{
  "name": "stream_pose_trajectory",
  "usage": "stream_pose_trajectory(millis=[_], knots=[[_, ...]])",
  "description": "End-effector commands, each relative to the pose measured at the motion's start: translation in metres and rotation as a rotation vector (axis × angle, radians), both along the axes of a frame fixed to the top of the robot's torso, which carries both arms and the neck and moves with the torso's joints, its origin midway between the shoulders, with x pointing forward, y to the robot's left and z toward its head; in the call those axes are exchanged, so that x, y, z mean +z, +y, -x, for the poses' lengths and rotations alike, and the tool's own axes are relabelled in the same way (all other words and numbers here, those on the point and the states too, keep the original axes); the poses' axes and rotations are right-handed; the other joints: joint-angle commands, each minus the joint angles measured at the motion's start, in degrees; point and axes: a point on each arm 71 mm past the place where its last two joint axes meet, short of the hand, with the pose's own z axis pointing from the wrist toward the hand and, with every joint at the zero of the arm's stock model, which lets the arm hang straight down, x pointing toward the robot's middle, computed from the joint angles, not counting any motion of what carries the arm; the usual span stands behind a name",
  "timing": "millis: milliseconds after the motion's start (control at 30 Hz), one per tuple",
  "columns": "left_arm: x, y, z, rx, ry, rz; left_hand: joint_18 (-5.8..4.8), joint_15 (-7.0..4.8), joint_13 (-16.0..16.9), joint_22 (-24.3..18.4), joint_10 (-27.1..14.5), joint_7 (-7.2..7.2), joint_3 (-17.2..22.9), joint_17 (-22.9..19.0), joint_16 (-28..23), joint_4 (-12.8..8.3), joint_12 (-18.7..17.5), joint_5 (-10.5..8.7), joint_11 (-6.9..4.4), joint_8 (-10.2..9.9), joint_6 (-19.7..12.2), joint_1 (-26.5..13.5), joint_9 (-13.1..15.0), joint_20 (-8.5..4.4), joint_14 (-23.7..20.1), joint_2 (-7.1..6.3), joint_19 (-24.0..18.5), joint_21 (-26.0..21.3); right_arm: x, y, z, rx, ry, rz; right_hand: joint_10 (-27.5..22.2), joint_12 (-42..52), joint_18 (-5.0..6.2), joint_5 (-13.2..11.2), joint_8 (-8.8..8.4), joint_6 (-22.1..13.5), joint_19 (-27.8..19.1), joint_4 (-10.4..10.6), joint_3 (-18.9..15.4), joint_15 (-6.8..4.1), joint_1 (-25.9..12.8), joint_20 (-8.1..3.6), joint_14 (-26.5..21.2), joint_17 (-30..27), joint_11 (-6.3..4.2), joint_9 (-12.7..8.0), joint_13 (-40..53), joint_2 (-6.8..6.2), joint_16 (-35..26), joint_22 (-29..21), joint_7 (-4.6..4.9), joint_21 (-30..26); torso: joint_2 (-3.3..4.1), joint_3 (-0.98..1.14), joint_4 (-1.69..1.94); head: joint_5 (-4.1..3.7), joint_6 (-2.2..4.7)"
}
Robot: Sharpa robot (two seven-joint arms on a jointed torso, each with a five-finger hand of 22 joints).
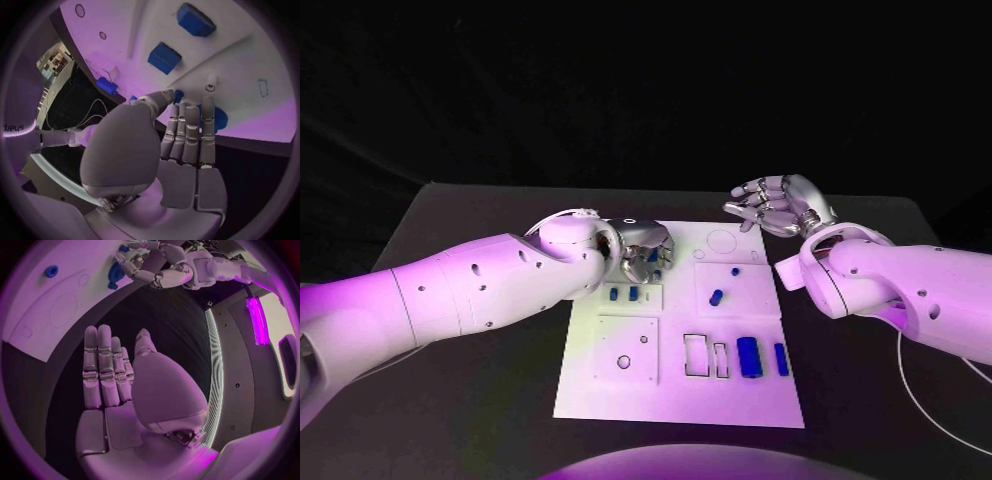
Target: Assemble the parts on the task board
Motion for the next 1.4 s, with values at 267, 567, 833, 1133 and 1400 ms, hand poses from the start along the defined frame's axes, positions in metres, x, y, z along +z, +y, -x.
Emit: stream_pose_trajectory(millis=[267,567,833,1133,1400], knots=[[-0.0062,0.0045,-0.0001,0.017,0.031,-0.065,0.75,-0.51,0.3,1.3,2.6,-0.02,0.9,4.4,3.3,-0.9,1.2,-0.45,-0.69,-0.6,1.5,-0.2,-0.4,-0.33,3.7,0.30,-0.4,1.8,0.0007,0.0010,0.0000,0.005,-0.012,-0.009,0.2,-0.3,0.65,0.0,0.17,-0.2,0.1,0.0,-0.4,0.16,0.5,0.48,0.1,-0.1,0.32,-0.1,-0.3,0.05,-0.5,-0.3,0.38,-0.5,0.03,-0.02,0.04,0.02,-0.18],[-0.0064,0.0039,0.0008,0.012,0.035,-0.068,0.36,-1.02,0.9,3.7,3.9,-0.18,1.1,7.2,5.0,-1.6,2.5,-0.55,-1.33,-0.6,2.5,-0.3,-0.4,-0.73,5.9,0.90,1.3,3.8,0.0007,0.0012,0.0000,0.005,-0.012,-0.009,0.2,-0.4,0.64,0.0,0.17,-0.2,0.1,0.0,-0.5,0.18,0.5,0.49,0.1,-0.1,0.33,-0.1,-0.5,0.06,-0.6,-0.4,0.39,-0.5,0.00,-0.03,0.02,0.04,-0.26],[-0.0058,0.0028,0.0013,0.005,0.036,-0.056,0.07,-1.48,1.1,5.4,4.9,-0.57,1.2,8.6,6.0,-1.7,2.9,-0.77,-1.88,-0.3,4.1,-0.8,-0.2,-1.10,7.2,1.41,2.5,5.1,0.0006,0.0016,-0.0001,0.006,-0.012,-0.010,0.2,-0.4,0.64,0.0,0.17,-0.2,0.1,0.0,-0.5,0.18,0.5,0.49,0.1,-0.1,0.33,-0.1,-0.5,0.06,-0.6,-0.4,0.39,-0.5,-0.02,-0.02,0.04,0.10,-0.31],[-0.0070,0.0028,-0.0020,0.016,0.028,-0.051,-0.44,-2.15,1.1,8.0,6.6,-0.83,1.5,10.8,7.0,-2.0,2.6,-0.97,-2.65,-0.1,6.3,-1.2,0.2,-1.58,9.2,2.38,4.9,6.8,0.0007,0.0021,0.0001,0.007,-0.013,-0.010,0.2,-0.4,0.64,0.1,0.19,-0.2,0.1,0.0,-0.5,0.20,0.4,0.51,0.2,-0.2,0.35,-0.1,-0.6,0.10,-0.8,-0.5,0.40,-0.6,0.06,-0.04,-0.01,0.15,-0.29],[-0.0064,0.0038,-0.0034,0.020,0.010,-0.031,-0.83,-2.62,0.7,9.8,8.4,-0.85,1.8,12.6,7.6,-2.3,1.2,-0.95,-3.04,-0.5,7.7,-1.4,0.6,-2.06,11.0,2.89,6.8,8.1,0.0009,0.0024,0.0004,0.009,-0.013,-0.011,0.3,-0.5,0.64,0.0,0.22,-0.2,0.1,0.0,-0.5,0.21,0.3,0.53,0.2,-0.2,0.36,-0.1,-0.8,0.17,-1.0,-0.7,0.41,-0.7,0.05,-0.04,0.02,0.15,-0.31]])
